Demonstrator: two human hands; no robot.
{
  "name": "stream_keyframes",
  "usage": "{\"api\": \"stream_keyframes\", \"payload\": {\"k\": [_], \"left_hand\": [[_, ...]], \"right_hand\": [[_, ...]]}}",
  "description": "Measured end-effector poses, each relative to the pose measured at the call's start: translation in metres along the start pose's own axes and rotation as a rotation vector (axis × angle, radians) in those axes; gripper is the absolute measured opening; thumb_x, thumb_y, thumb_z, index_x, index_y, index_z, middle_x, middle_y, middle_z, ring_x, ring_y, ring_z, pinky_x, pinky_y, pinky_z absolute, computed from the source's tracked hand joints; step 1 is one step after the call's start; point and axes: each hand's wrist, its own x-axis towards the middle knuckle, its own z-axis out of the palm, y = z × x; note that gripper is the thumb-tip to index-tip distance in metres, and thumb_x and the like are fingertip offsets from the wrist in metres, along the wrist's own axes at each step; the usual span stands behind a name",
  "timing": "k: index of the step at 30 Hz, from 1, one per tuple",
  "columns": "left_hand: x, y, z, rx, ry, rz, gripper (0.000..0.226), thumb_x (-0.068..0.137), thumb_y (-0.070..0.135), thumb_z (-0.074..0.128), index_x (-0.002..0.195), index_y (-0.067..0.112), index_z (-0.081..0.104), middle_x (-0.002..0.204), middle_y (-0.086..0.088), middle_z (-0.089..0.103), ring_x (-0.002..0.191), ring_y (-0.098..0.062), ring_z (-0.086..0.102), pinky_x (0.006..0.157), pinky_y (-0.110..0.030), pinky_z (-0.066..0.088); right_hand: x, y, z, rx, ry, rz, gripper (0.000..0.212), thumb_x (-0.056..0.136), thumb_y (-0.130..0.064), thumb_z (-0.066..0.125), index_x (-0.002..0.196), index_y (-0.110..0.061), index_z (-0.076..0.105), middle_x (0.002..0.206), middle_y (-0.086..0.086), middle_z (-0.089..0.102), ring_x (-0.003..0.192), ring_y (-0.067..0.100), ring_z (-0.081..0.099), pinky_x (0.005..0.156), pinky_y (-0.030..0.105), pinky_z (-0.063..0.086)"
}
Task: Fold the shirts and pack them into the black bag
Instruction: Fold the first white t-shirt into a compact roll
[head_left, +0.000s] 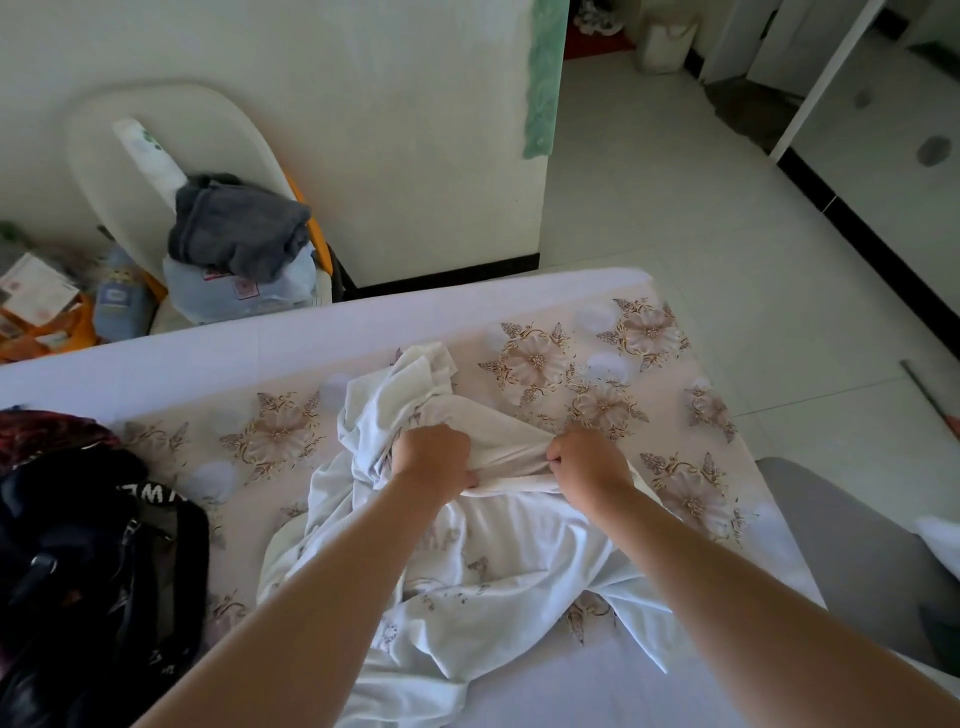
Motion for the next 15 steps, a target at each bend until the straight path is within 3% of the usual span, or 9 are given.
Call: {"api": "stream_keyframes", "payload": {"k": [3, 5, 7, 9, 12, 15], "left_hand": [[0.0, 0.009, 0.001, 0.043, 0.106, 0.048, 0.026, 0.091, 0.045, 0.056, 0.11, 0.03, 0.065, 0.104, 0.004, 0.065, 0.103, -0.021, 0.059, 0.085, -0.034, 0.041], [0.0, 0.009, 0.006, -0.068, 0.297, 0.094, 0.014, 0.09, 0.029, 0.061, 0.103, 0.029, 0.068, 0.099, 0.005, 0.065, 0.103, -0.021, 0.056, 0.095, -0.033, 0.035], [-0.002, 0.008, 0.01, -0.279, 0.59, 0.129, 0.024, 0.075, -0.001, 0.067, 0.083, 0.021, 0.069, 0.086, 0.004, 0.062, 0.089, -0.024, 0.056, 0.087, -0.035, 0.041], [-0.002, 0.011, 0.005, -0.586, 0.771, 0.127, 0.029, 0.071, -0.015, 0.059, 0.078, 0.014, 0.064, 0.086, 0.0, 0.059, 0.082, -0.024, 0.055, 0.075, -0.035, 0.045], [-0.006, 0.027, -0.012, -0.795, 0.657, 0.204, 0.021, 0.088, 0.002, 0.053, 0.103, 0.015, 0.061, 0.106, 0.0, 0.058, 0.091, -0.018, 0.057, 0.075, -0.029, 0.046], [-0.004, 0.044, -0.019, -0.725, 0.452, 0.263, 0.027, 0.085, 0.029, 0.069, 0.11, 0.023, 0.063, 0.101, 0.005, 0.065, 0.09, -0.013, 0.061, 0.075, -0.027, 0.049]], "right_hand": [[-0.004, 0.001, -0.007, 0.272, 0.044, 0.045, 0.017, 0.089, -0.012, 0.058, 0.086, -0.018, 0.074, 0.084, -0.006, 0.069, 0.081, 0.017, 0.066, 0.065, 0.029, 0.049], [-0.006, 0.001, -0.014, 0.42, 0.124, 0.04, 0.007, 0.093, -0.013, 0.06, 0.091, -0.016, 0.067, 0.082, -0.008, 0.068, 0.079, 0.015, 0.065, 0.069, 0.029, 0.05], [-0.008, 0.001, -0.023, 0.53, 0.181, 0.031, 0.007, 0.098, -0.012, 0.056, 0.103, -0.013, 0.061, 0.088, -0.005, 0.064, 0.081, 0.015, 0.061, 0.072, 0.029, 0.045], [-0.009, 0.003, -0.032, 0.583, 0.207, 0.024, 0.011, 0.102, -0.013, 0.048, 0.108, -0.014, 0.057, 0.086, -0.004, 0.062, 0.075, 0.014, 0.057, 0.068, 0.028, 0.04], [-0.012, 0.001, -0.044, 0.596, 0.227, -0.048, 0.009, 0.102, -0.016, 0.048, 0.103, -0.019, 0.056, 0.073, -0.011, 0.058, 0.059, 0.001, 0.052, 0.06, 0.027, 0.037], [-0.017, -0.004, -0.056, 0.576, 0.21, -0.066, 0.015, 0.09, -0.021, 0.064, 0.099, -0.027, 0.053, 0.075, -0.011, 0.061, 0.06, 0.002, 0.057, 0.054, 0.028, 0.042]]}}
